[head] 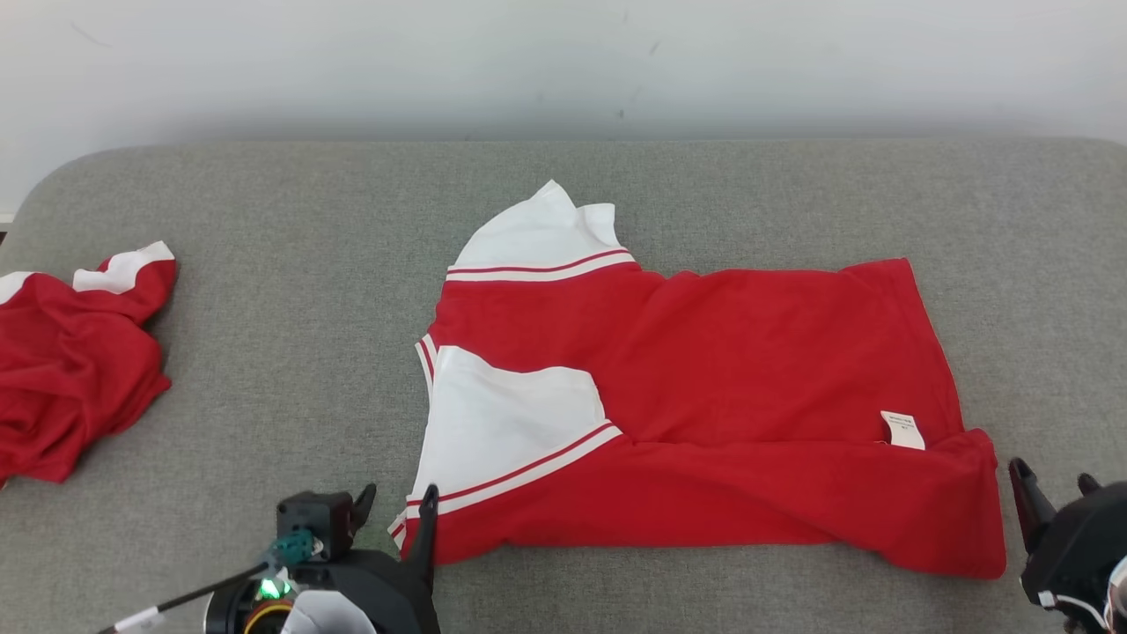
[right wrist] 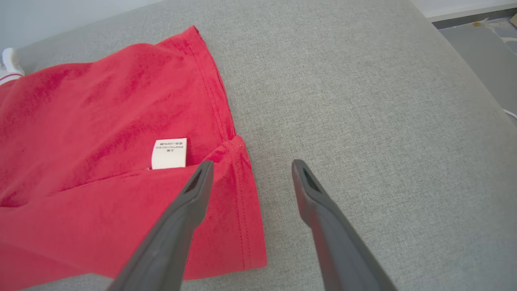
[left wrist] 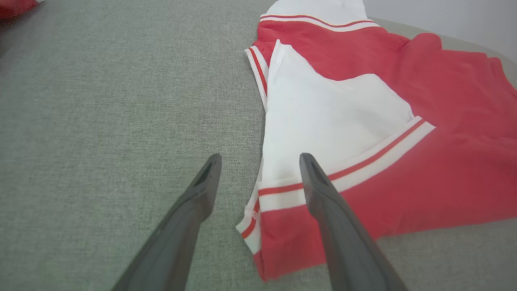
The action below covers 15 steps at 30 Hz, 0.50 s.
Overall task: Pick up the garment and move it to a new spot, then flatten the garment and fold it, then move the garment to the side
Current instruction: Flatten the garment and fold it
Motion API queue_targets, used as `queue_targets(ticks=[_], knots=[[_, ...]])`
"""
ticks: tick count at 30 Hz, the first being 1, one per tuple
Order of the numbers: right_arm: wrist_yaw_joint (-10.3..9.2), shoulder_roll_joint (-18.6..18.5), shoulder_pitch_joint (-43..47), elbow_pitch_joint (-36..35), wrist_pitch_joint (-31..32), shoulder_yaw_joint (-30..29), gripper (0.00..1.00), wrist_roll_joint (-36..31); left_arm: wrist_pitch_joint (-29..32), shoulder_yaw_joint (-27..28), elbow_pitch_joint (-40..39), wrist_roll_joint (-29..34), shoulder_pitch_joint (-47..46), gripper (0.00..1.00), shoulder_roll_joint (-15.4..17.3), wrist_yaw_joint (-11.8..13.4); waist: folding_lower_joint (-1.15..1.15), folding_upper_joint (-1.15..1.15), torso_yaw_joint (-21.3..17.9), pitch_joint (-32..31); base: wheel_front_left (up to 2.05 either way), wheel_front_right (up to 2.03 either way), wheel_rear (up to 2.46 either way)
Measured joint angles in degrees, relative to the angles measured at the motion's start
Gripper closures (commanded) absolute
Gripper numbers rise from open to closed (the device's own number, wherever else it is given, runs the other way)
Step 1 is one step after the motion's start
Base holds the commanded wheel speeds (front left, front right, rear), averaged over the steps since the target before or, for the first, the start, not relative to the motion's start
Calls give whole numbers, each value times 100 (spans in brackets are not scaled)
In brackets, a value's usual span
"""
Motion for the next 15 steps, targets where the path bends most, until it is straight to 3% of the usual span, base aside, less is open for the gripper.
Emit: queue_targets(ticks=[6,15], knots=[[0,70,298,-112,172,-107,0,-229,303,-174,-62,160,242,0,86,424,0,0,-25,2,0,0,0],[0,111,-81,731,10,-41,0,-187,417,-162,80,112,302,0,20,561,0,0,-117,108,0,0,0]])
